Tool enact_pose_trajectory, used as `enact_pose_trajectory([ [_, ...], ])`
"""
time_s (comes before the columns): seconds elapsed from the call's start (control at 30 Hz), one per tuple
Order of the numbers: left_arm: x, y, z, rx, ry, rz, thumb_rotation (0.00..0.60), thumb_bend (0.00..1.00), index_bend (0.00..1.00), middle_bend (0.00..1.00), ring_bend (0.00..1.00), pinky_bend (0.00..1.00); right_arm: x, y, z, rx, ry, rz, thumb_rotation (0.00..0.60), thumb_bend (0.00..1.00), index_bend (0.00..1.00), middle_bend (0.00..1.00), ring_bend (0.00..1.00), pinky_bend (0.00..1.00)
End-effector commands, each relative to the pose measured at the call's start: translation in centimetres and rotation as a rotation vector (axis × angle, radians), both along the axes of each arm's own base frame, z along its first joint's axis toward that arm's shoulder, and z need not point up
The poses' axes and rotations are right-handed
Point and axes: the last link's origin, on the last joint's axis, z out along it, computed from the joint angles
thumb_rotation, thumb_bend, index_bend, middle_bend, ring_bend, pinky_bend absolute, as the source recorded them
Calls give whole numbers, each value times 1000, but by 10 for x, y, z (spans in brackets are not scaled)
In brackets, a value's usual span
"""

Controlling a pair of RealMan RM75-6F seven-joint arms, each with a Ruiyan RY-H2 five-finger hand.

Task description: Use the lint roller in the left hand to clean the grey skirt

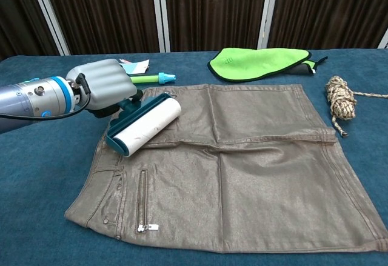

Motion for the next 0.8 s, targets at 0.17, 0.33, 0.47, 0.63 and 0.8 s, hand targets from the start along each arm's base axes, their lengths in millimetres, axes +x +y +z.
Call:
enact_pose_trajectory([
  [0.17, 26, -16, -26, -61, 9, -70, 600, 941, 651, 488, 379, 432, 0, 1, 3, -5, -7, 0, 600, 0, 0, 0, 0, 0],
  [0.33, 43, -29, -44, -99, 3, -106, 600, 940, 651, 488, 379, 432, 0, 2, 4, -9, -10, 3, 600, 0, 0, 0, 0, 0],
  [0.47, 58, -38, -58, -123, 4, -138, 600, 942, 650, 488, 380, 432, -1, 2, 4, -9, -11, 2, 600, 0, 0, 0, 0, 0],
  [0.63, 74, -50, -70, -150, 10, -189, 600, 942, 651, 488, 380, 432, -1, 3, 5, -13, -11, 2, 600, 0, 0, 0, 0, 0],
  [0.8, 88, -58, -77, -167, 13, -225, 600, 942, 650, 488, 380, 432, -1, 3, 5, -14, -11, 2, 600, 0, 0, 0, 0, 0],
])
